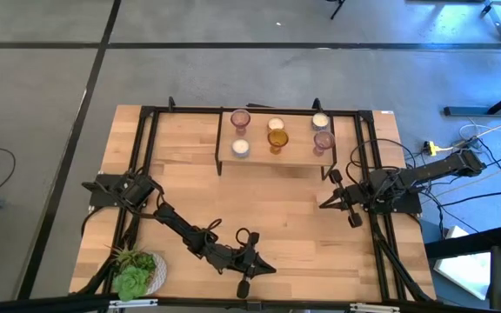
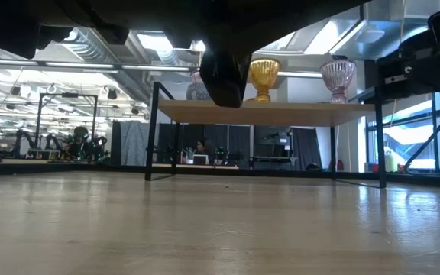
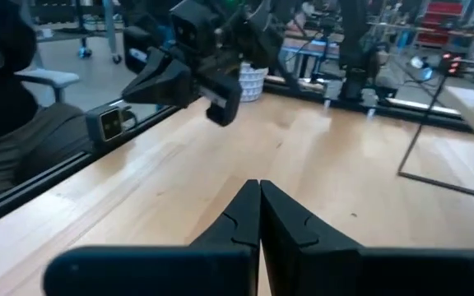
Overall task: Pick & Place candle stick holders
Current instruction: Return to Home Position
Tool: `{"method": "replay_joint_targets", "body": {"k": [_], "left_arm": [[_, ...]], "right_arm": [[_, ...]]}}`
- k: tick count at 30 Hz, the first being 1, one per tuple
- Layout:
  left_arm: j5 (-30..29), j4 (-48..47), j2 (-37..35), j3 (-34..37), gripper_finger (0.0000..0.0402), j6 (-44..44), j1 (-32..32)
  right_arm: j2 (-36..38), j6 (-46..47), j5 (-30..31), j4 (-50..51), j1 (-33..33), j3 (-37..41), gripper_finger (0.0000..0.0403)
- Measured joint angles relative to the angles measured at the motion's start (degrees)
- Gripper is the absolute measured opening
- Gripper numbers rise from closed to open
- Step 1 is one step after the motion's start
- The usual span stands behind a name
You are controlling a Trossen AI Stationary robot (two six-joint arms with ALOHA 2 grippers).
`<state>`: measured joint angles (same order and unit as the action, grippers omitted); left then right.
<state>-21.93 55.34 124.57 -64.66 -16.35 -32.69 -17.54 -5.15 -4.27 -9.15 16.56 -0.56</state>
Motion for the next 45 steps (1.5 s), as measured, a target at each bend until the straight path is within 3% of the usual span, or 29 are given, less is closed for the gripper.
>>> {"method": "replay_joint_targets", "body": {"k": [9, 15, 28, 37, 41, 45], "left_arm": [[0.04, 0.01, 0.0, 0.0, 0.0001, 0.14, 0.0], [0.09, 0.08, 0.0, 0.0, 0.0001, 0.11, 0.18], [0.02, 0.09, 0.0, 0.0, 0.0001, 1.5, 0.17], [-0.36, 0.1, 0.0, 0.0, 0.0001, 2.11, 0.15], [-0.43, 0.05, -0.13, 0.01, 0.0001, 2.58, 0.17], [2.78, -0.96, -3.22, 0.27, 0.0001, 7.24, 0.17]], "right_arm": [[0.0, 2.31, 0.0, 6.93, 0.0, 0.0, 0.0005], [-0.41, 6.5, 10.08, 8.04, -0.01, -0.02, 0.0005], [-7.08, 12.4, 8.72, 8.12, 1.27, -0.02, 0.0005], [-7.41, 14.77, 8.69, 7.91, 1.27, -0.02, 0.0005], [-7.41, 21.82, 8.55, 7.81, 1.27, -0.02, 0.0005], [-7.41, 22.95, 8.55, 7.85, 1.27, -0.02, 0.0005]]}}
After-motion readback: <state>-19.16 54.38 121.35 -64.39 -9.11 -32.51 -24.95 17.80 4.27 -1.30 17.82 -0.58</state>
